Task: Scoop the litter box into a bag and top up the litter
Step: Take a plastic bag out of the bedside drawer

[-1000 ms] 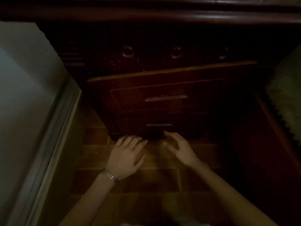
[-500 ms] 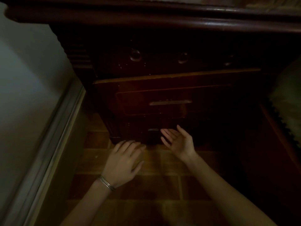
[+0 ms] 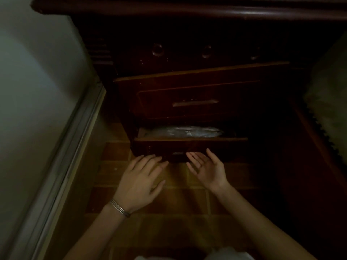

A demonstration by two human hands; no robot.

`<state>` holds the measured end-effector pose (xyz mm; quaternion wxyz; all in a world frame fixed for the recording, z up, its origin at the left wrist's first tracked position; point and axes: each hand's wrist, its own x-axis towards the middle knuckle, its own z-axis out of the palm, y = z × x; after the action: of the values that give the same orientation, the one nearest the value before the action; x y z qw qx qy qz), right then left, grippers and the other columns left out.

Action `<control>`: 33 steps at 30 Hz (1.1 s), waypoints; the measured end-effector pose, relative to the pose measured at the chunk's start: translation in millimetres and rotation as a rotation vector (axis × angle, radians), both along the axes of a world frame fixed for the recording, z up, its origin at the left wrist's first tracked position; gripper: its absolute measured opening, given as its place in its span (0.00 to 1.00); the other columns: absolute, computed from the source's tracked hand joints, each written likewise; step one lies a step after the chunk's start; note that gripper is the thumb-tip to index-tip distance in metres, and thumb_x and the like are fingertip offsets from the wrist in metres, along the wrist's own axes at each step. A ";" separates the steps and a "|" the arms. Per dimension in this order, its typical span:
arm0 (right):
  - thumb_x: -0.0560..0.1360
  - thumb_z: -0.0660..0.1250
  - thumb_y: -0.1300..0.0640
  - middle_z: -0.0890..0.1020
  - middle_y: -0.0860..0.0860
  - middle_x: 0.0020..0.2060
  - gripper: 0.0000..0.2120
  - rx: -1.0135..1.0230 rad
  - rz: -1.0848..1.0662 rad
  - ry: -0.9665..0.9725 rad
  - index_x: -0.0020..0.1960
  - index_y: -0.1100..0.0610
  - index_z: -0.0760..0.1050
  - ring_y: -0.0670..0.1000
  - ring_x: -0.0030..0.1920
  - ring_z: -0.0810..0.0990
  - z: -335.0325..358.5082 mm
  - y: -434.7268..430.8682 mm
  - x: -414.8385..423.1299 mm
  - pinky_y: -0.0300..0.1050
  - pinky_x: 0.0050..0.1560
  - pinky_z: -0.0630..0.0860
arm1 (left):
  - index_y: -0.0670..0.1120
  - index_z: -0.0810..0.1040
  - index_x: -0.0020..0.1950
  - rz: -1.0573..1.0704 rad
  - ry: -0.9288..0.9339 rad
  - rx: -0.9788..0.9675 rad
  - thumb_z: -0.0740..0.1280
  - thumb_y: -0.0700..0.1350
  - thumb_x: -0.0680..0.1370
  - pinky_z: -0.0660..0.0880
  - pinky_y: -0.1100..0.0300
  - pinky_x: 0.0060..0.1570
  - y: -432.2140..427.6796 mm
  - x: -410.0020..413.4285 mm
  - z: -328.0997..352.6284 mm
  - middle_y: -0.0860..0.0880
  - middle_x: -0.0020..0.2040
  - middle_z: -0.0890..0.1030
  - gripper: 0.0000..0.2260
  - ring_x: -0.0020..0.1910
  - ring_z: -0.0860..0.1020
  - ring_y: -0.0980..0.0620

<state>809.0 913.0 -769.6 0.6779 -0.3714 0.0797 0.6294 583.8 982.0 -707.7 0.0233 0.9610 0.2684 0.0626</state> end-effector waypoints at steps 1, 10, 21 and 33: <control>0.71 0.66 0.49 0.78 0.58 0.60 0.25 -0.002 0.005 0.001 0.62 0.63 0.71 0.55 0.59 0.79 -0.7 -7.8 -3.4 0.53 0.61 0.71 | 0.49 0.74 0.65 -0.004 -0.004 0.008 0.57 0.56 0.75 0.70 0.49 0.62 -4.3 -1.6 1.1 0.48 0.61 0.77 0.22 0.61 0.75 0.48; 0.71 0.66 0.50 0.77 0.59 0.61 0.24 -0.012 0.047 0.023 0.61 0.63 0.71 0.55 0.60 0.78 -5.2 -75.1 -30.9 0.53 0.62 0.70 | 0.49 0.73 0.65 0.001 -0.038 0.040 0.57 0.57 0.75 0.67 0.52 0.63 -38.6 -15.4 7.3 0.48 0.61 0.77 0.22 0.61 0.74 0.49; 0.70 0.66 0.54 0.79 0.56 0.58 0.22 -0.095 0.438 -0.267 0.63 0.59 0.71 0.52 0.60 0.77 24.5 -110.8 -41.0 0.46 0.57 0.75 | 0.48 0.75 0.63 0.022 -0.031 0.041 0.57 0.56 0.75 0.71 0.52 0.59 -49.6 -22.9 2.4 0.49 0.56 0.79 0.21 0.56 0.76 0.50; 0.72 0.69 0.50 0.74 0.43 0.61 0.21 0.086 0.676 -1.599 0.64 0.49 0.71 0.41 0.62 0.72 86.0 -19.0 14.1 0.32 0.60 0.69 | 0.48 0.76 0.61 0.024 -0.058 -0.026 0.57 0.56 0.76 0.72 0.53 0.58 -19.6 -2.0 0.1 0.50 0.57 0.79 0.20 0.57 0.77 0.50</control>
<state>823.1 893.9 -683.6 0.3205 -0.6799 -0.5592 0.3496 581.8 962.4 -707.6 0.0427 0.9552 0.2798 0.0871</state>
